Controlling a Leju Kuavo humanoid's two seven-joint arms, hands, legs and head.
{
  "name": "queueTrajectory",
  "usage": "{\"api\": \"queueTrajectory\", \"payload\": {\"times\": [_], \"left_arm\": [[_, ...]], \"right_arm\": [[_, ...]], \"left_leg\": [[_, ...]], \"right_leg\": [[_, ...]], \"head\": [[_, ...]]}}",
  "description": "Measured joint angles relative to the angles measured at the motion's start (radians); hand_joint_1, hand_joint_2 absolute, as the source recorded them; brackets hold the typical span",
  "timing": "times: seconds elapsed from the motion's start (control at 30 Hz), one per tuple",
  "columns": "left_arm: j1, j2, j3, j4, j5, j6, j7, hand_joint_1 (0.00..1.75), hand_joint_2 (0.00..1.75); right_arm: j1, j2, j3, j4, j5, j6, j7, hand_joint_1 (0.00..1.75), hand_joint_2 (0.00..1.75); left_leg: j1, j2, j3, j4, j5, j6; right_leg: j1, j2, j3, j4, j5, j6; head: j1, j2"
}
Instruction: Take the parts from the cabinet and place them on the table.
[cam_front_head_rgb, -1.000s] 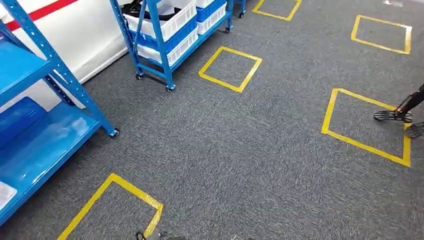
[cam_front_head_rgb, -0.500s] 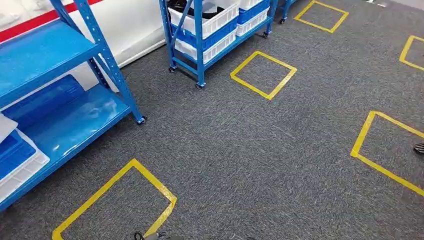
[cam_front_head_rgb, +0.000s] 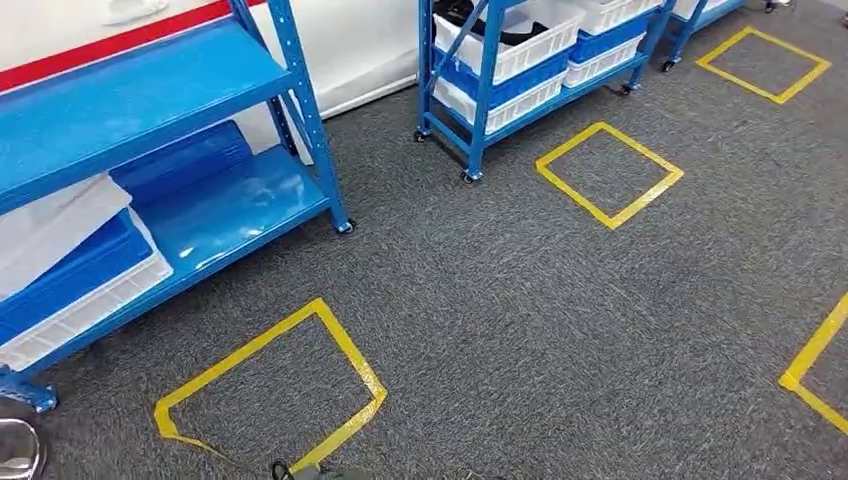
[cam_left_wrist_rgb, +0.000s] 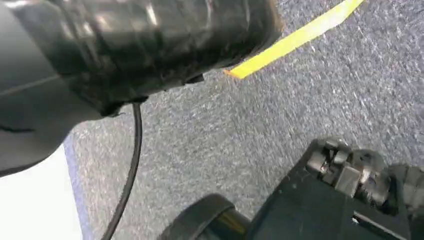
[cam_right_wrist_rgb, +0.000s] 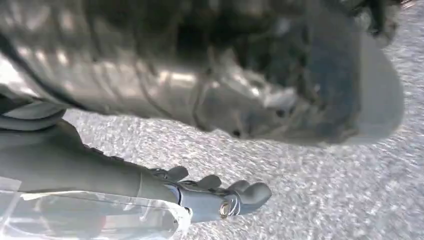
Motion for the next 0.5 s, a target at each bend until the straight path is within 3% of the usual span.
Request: {"api": "queueTrajectory", "payload": {"times": [0.03,0.07,0.1,0.17,0.2,0.23,0.3,0.33,0.37,0.4,0.5], "left_arm": [[0.003,0.002,0.0,0.0,0.0,0.0,0.0,0.0,0.0],[0.002,0.002,0.0,0.0,0.0,0.0,0.0,0.0,0.0],[-0.002,0.002,0.0,0.0,0.0,0.0,0.0,0.0,0.0],[-0.006,0.002,0.0,0.0,0.0,0.0,0.0,0.0,0.0],[-0.003,0.002,0.0,0.0,0.0,-0.001,0.0,0.0,0.0],[-0.001,0.002,0.0,0.0,0.0,-0.002,0.0,0.0,0.0],[0.001,0.002,0.0,0.0,0.0,-0.002,0.0,0.0,0.0],[-0.001,0.003,0.0,0.0,0.0,-0.002,0.0,0.0,0.0],[-0.005,0.003,0.0,0.0,-0.001,-0.002,0.0,0.0,0.0],[-0.007,0.003,0.0,0.0,-0.001,-0.003,0.0,0.0,0.0],[-0.002,0.003,0.0,0.0,-0.001,-0.005,0.0,0.0,0.0]], "right_arm": [[-0.004,-0.001,0.0,0.0,0.0,0.0,0.0,0.0,0.0],[-0.005,0.0,0.0,0.0,0.0,0.0,-0.001,0.0,0.0],[-0.004,0.001,0.0,0.0,0.0,0.0,-0.001,0.0,0.0],[0.001,0.0,0.0,0.0,0.0,0.0,-0.001,0.0,0.0],[0.002,0.0,0.0,0.001,0.0,0.0,0.0,0.0,0.0],[0.002,0.0,0.0,0.001,0.0,0.0,0.0,0.0,0.0],[0.0,0.0,0.0,0.001,0.0,0.0,0.0,0.0,0.0],[-0.001,0.0,0.0,0.001,0.0,0.0,0.0,0.0,0.0],[-0.001,0.0,0.0,0.001,0.0,0.0,0.0,0.0,0.0],[-0.003,0.0,0.0,0.001,0.001,0.0,0.0,0.0,0.0],[-0.006,0.002,0.0,0.0,-0.003,-0.001,0.0,0.0,0.0]], "left_leg": [[-0.002,0.059,-0.001,0.015,-0.008,-0.003],[-0.007,0.119,-0.017,0.051,-0.03,-0.008],[-0.004,0.144,-0.051,0.116,-0.063,-0.012],[-0.001,0.156,-0.133,0.269,-0.123,-0.018],[0.001,0.157,-0.154,0.304,-0.124,-0.02],[0.003,0.159,-0.15,0.29,-0.103,-0.02],[0.003,0.171,-0.08,0.15,-0.021,-0.015],[0.001,0.195,-0.029,0.056,0.019,-0.009],[-0.014,0.248,-0.006,0.009,0.008,-0.001],[-0.016,0.233,-0.005,0.005,0.013,0.009],[-0.019,0.198,-0.007,0.0,0.01,0.022]], "right_leg": [[-0.001,-0.015,0.005,-0.007,0.003,-0.007],[0.002,-0.025,0.009,-0.009,0.001,-0.014],[0.004,-0.04,0.011,-0.009,-0.001,-0.019],[0.008,-0.077,0.014,-0.009,-0.006,-0.023],[0.009,-0.092,0.015,-0.008,-0.009,-0.023],[0.01,-0.106,0.018,-0.008,-0.012,-0.023],[0.011,-0.132,0.028,-0.008,-0.02,-0.02],[0.011,-0.145,0.036,-0.008,-0.025,-0.017],[0.017,-0.156,0.041,-0.008,-0.03,-0.01],[0.021,-0.166,0.043,-0.007,-0.034,-0.004],[0.024,-0.197,0.057,-0.018,-0.038,0.009]], "head": [[0.0,0.0],[-0.012,0.0],[-0.016,0.0],[-0.016,0.0],[-0.016,0.0],[-0.016,0.0],[-0.016,0.0],[-0.016,0.0],[-0.016,0.0],[-0.014,0.0],[-0.012,0.0]]}}
